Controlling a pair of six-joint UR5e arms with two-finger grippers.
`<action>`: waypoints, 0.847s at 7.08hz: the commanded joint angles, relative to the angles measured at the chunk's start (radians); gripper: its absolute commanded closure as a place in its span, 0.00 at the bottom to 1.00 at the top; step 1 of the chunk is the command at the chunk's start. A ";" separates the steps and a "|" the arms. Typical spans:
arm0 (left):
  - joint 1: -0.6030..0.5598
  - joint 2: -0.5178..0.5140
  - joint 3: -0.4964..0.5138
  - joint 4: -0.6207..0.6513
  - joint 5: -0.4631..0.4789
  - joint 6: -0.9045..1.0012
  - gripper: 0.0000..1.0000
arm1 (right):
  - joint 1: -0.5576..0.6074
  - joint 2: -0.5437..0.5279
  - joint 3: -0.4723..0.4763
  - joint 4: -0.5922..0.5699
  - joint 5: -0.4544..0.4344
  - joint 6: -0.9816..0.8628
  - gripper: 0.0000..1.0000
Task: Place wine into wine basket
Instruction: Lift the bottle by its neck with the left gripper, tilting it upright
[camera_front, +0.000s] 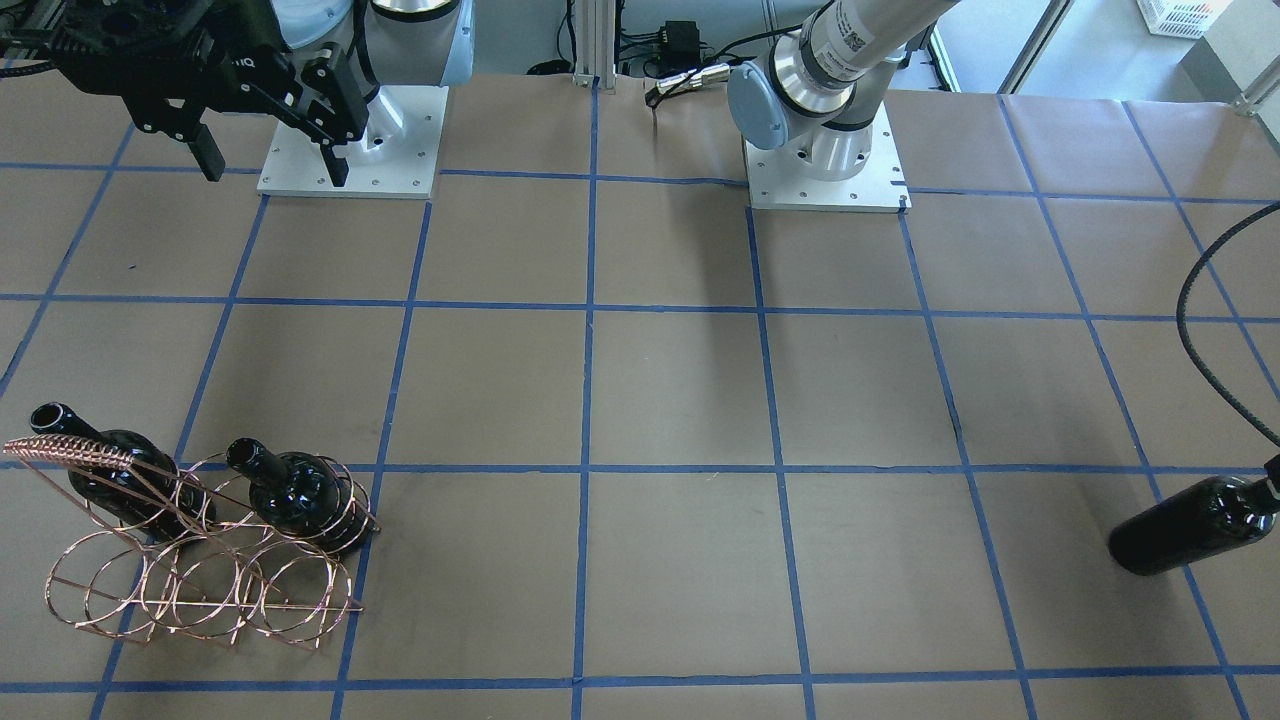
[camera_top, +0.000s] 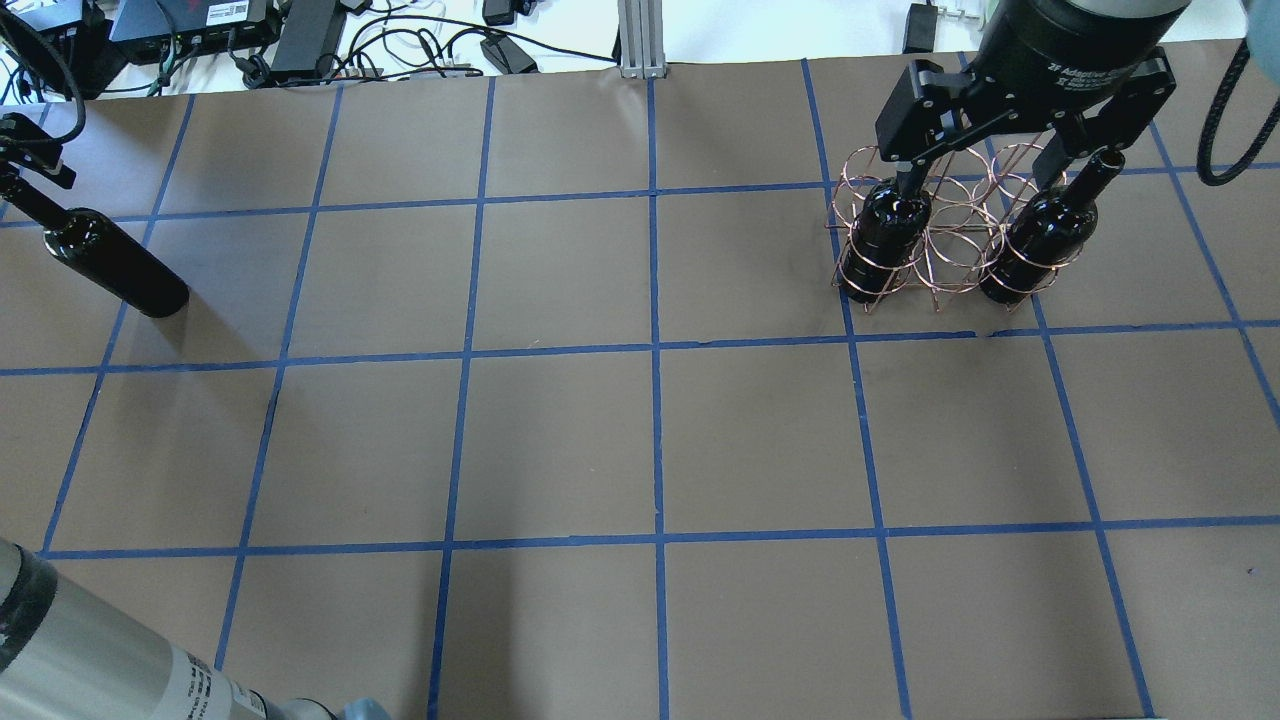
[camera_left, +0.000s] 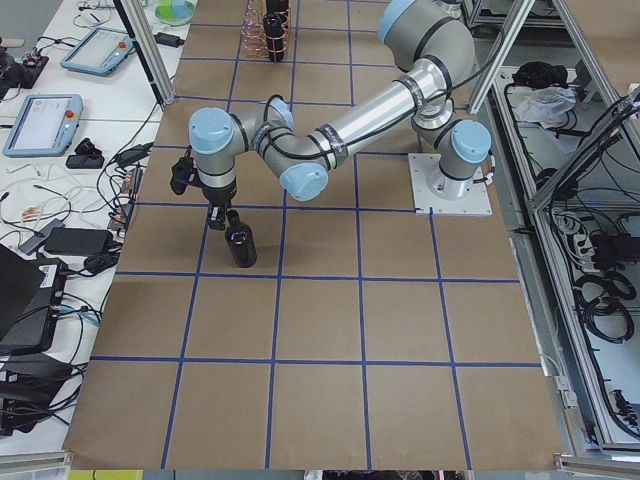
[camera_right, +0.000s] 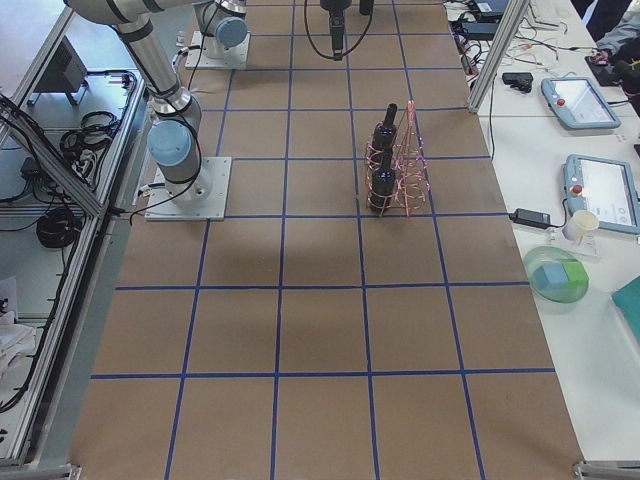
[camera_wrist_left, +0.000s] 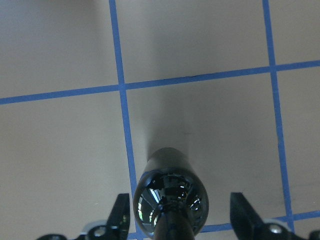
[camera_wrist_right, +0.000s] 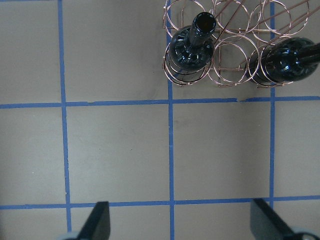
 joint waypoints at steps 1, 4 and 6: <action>0.001 -0.001 -0.010 -0.010 0.043 0.003 0.01 | 0.000 0.000 0.000 0.003 0.000 0.002 0.00; 0.001 0.008 -0.038 -0.019 0.069 0.003 0.07 | 0.000 -0.001 0.002 0.001 0.000 -0.001 0.00; 0.001 0.010 -0.038 -0.030 0.075 0.003 0.33 | 0.000 -0.001 0.002 0.001 0.000 -0.001 0.00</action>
